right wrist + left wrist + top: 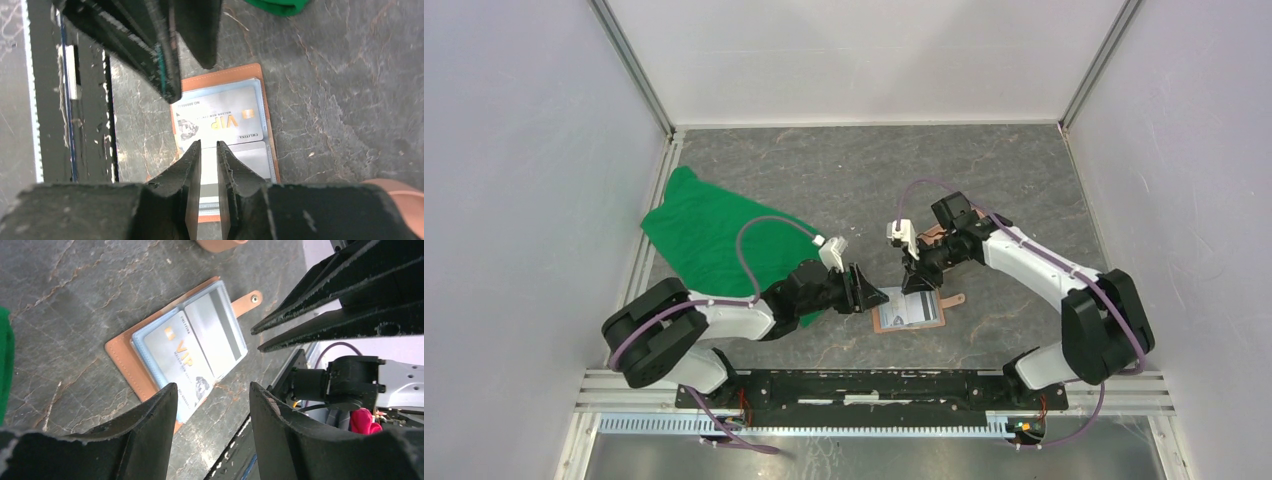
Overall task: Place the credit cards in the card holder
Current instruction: Insert the credit card into the card holder.
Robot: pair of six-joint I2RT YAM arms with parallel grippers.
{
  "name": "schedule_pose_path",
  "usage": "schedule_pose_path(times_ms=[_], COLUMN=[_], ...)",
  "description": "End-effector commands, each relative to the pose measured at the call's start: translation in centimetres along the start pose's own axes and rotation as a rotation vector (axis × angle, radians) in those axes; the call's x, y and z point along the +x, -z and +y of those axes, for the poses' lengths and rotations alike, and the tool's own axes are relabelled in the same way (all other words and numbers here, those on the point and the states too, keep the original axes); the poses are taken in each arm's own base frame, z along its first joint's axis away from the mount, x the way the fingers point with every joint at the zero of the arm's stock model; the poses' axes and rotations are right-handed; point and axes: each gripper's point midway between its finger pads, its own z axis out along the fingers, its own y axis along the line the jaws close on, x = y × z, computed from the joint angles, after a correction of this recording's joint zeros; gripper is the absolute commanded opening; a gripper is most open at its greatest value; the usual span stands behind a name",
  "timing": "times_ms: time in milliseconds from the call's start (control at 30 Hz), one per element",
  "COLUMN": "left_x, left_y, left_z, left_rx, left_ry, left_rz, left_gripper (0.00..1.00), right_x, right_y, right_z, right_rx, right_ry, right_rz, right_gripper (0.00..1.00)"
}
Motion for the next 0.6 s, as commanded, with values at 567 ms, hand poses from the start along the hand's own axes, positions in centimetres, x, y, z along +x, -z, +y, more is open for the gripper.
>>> schedule_pose_path(times_ms=[567], left_x=[1.0], left_y=[-0.5], left_z=[0.1], left_rx=[0.067], left_ry=[0.164], left_rz=[0.01], left_gripper=[0.54], right_x=[3.0], right_y=[-0.8], right_z=[0.7], right_rx=[-0.048], right_ry=[0.079], right_rz=[-0.037], right_gripper=[0.21])
